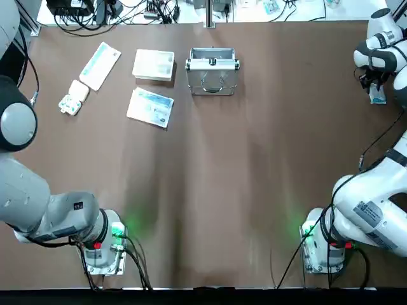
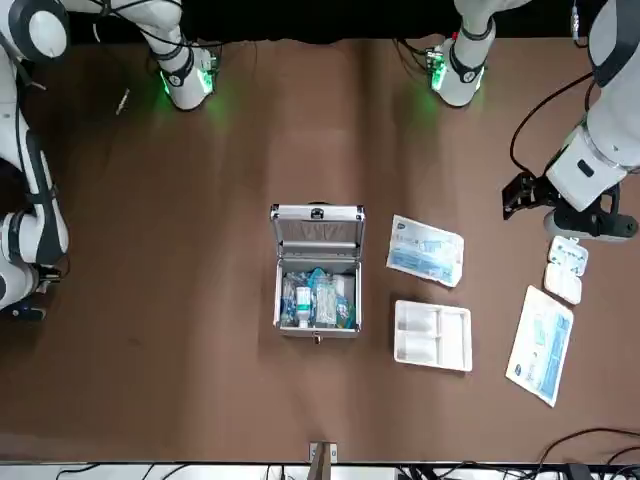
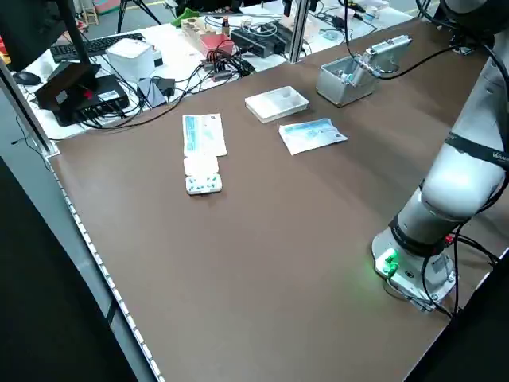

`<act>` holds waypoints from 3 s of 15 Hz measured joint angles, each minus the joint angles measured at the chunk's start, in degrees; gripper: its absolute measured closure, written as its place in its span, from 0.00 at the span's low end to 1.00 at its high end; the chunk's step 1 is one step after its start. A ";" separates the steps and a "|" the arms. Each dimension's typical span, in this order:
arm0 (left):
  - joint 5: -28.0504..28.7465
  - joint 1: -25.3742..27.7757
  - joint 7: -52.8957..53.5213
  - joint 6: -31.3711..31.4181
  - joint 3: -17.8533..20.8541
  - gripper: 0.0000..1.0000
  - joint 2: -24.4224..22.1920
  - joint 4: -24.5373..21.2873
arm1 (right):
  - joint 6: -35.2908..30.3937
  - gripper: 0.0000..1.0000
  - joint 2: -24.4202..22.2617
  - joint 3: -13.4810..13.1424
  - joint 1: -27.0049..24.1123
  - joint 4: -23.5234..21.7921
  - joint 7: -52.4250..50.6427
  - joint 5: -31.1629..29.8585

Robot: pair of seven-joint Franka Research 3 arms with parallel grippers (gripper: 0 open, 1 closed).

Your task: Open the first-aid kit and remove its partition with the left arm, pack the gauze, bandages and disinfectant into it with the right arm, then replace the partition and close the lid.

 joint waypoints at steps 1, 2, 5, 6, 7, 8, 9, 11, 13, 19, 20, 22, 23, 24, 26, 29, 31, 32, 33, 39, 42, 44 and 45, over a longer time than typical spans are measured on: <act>0.00 0.00 0.00 0.02 0.00 0.00 0.00 0.00 | 0.41 0.54 0.07 -0.06 0.00 -0.09 0.01 -0.02; 0.00 0.00 0.00 0.05 0.00 0.00 0.00 0.00 | 0.68 0.54 0.13 -0.11 -0.01 -0.21 0.04 -0.03; 0.00 0.00 0.00 0.09 0.00 0.00 0.00 0.00 | 1.60 0.54 0.26 -0.35 -0.06 -0.51 0.27 -0.27; 0.00 0.00 0.00 0.11 -0.02 0.00 0.00 0.00 | 1.76 0.54 0.28 -0.56 -0.06 -0.55 0.34 -0.58; 0.00 -0.01 0.00 0.12 -0.02 0.00 0.00 0.00 | 1.86 0.55 0.29 -0.79 -0.07 -0.57 0.36 -0.79; 0.00 0.00 0.00 0.12 -0.02 0.00 0.00 0.00 | 1.92 0.55 0.31 -0.96 -0.10 -0.57 0.36 -0.94; 0.00 -0.01 0.00 0.12 -0.03 0.00 0.00 0.00 | 1.94 0.56 0.32 -1.11 -0.12 -0.58 0.37 -1.13; 0.00 -0.03 0.00 0.12 -0.07 0.00 0.00 0.00 | 1.99 0.58 0.35 -1.30 -0.13 -0.59 0.40 -1.60; 0.00 -0.04 0.00 0.12 -0.15 0.00 0.00 0.00 | 2.01 0.65 0.45 -1.32 -0.13 -0.61 0.44 -1.70; 0.00 -0.09 0.00 0.12 -0.50 0.00 0.00 0.00 | 2.02 0.77 0.58 -1.32 -0.02 -0.64 2.20 -1.74; 0.00 -0.09 0.00 0.12 -0.50 0.00 0.00 0.01 | 2.02 0.78 0.59 -1.31 0.00 -0.65 2.36 -1.74; 0.00 -0.05 0.00 0.12 -0.49 0.00 0.00 0.01 | 2.02 0.81 0.60 -1.30 0.01 -0.67 2.54 -1.74; 0.00 0.00 -0.01 0.05 -0.47 0.00 -0.01 0.01 | 2.01 0.81 0.60 -1.30 0.02 -0.67 2.58 -1.74; 0.00 0.02 -0.01 -0.59 -0.41 0.00 -0.04 0.02 | 2.01 0.85 0.60 -1.24 0.13 -0.67 2.69 -1.74; 0.00 0.02 -0.02 -0.75 -0.41 0.00 -0.07 0.02 | 1.96 0.97 0.59 -0.90 0.56 -0.67 2.82 -1.73; 0.00 0.02 -0.02 -0.71 -0.41 0.00 -0.07 0.02 | 0.06 0.98 0.01 0.96 3.09 -0.50 3.19 2.95; 0.00 0.02 -0.02 -0.64 -0.38 0.00 -0.03 -0.01 | -2.69 0.98 -1.14 3.39 5.39 -0.26 3.73 8.07; 0.00 0.01 -0.02 -0.60 -0.38 0.00 0.05 -0.07 | -4.74 0.98 -1.87 4.66 6.27 -0.25 4.28 9.36; 0.00 0.00 -0.02 -0.50 -0.39 0.00 0.20 -0.19 | -6.75 0.98 -2.47 6.31 6.70 -0.21 5.23 10.32; 0.01 0.02 -0.02 2.92 -0.33 0.00 4.09 -0.97 | -19.48 0.98 -3.56 25.51 5.73 1.27 20.24 16.35; 0.08 0.06 -0.02 7.73 -0.17 0.00 5.72 -2.51 | -19.30 0.98 -3.70 34.44 6.32 1.97 30.21 21.01; 0.08 0.15 -0.02 11.94 -0.06 0.00 6.32 -4.54 | -15.31 0.98 -3.77 37.49 8.21 2.10 34.45 24.88; 0.08 0.16 -0.02 13.63 0.01 0.00 6.94 -5.40 | -12.17 0.98 -3.78 38.59 9.45 2.16 36.36 26.40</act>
